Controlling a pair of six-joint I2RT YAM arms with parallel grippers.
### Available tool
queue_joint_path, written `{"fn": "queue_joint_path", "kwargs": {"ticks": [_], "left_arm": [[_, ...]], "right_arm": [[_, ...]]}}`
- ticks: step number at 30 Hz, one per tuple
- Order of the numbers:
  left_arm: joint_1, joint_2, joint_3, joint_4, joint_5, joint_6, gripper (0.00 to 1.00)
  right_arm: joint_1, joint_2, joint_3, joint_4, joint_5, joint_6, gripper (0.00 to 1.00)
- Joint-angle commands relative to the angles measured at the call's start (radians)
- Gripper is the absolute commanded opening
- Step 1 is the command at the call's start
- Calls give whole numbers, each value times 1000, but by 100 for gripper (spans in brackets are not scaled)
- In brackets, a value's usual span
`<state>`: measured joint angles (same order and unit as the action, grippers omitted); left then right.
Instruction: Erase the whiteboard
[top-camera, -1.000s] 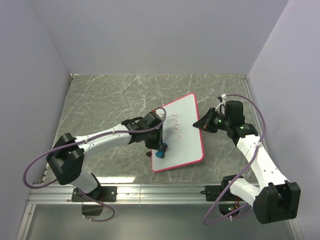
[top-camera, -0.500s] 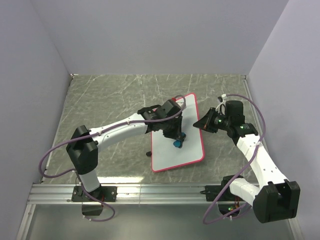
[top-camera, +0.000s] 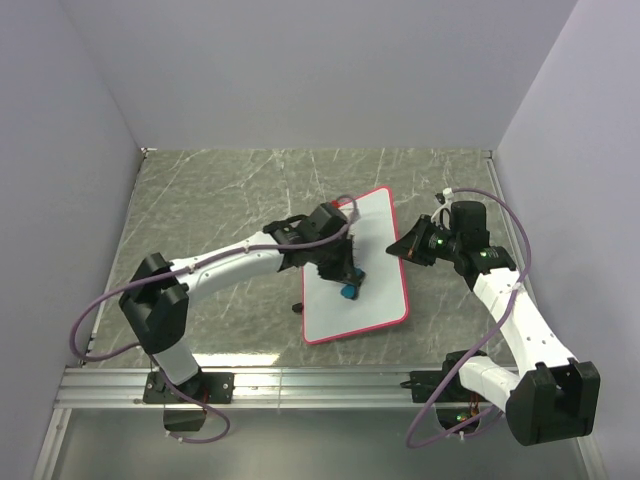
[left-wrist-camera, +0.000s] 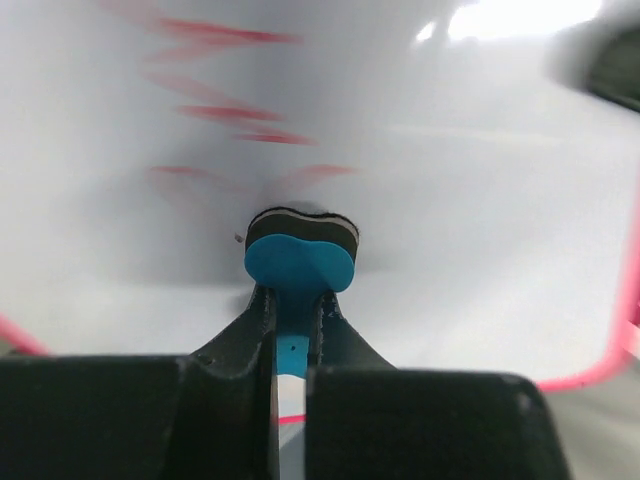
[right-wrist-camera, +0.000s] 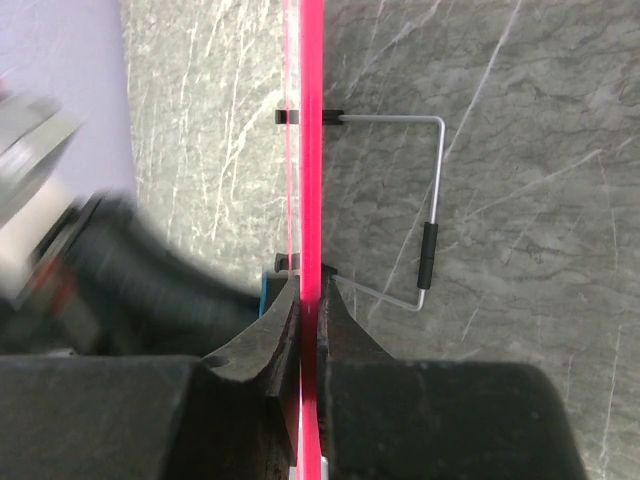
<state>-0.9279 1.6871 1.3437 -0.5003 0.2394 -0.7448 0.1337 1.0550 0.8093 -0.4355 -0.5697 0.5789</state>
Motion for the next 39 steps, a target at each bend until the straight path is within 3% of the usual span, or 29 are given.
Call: {"fn": "queue_joint_path", "kwargs": {"ticks": [1, 6, 10, 16, 21, 24, 30, 33, 39], "left_arm": [[105, 16, -121, -11, -25, 8, 0], [135, 55, -130, -50, -63, 42, 0], [81, 62, -83, -75, -68, 51, 0], [-29, 77, 113, -78, -28, 35, 0], [-20, 103, 158, -38, -3, 10, 0], [26, 117, 137, -27, 14, 15, 0], [181, 77, -104, 75, 55, 12, 0], [221, 82, -136, 59, 38, 44, 0], [198, 68, -112, 16, 26, 65, 0]], "right_arm": [[15, 16, 11, -31, 10, -60, 0], [14, 14, 11, -34, 10, -62, 0], [14, 14, 8, -37, 14, -68, 0], [15, 16, 4, -29, 13, -63, 0], [15, 19, -1, -20, 10, -56, 0], [14, 16, 4, -31, 13, -62, 0], [17, 8, 10, -42, 19, -68, 0], [14, 7, 8, -45, 22, -68, 0], [14, 16, 4, -37, 22, -63, 0]]}}
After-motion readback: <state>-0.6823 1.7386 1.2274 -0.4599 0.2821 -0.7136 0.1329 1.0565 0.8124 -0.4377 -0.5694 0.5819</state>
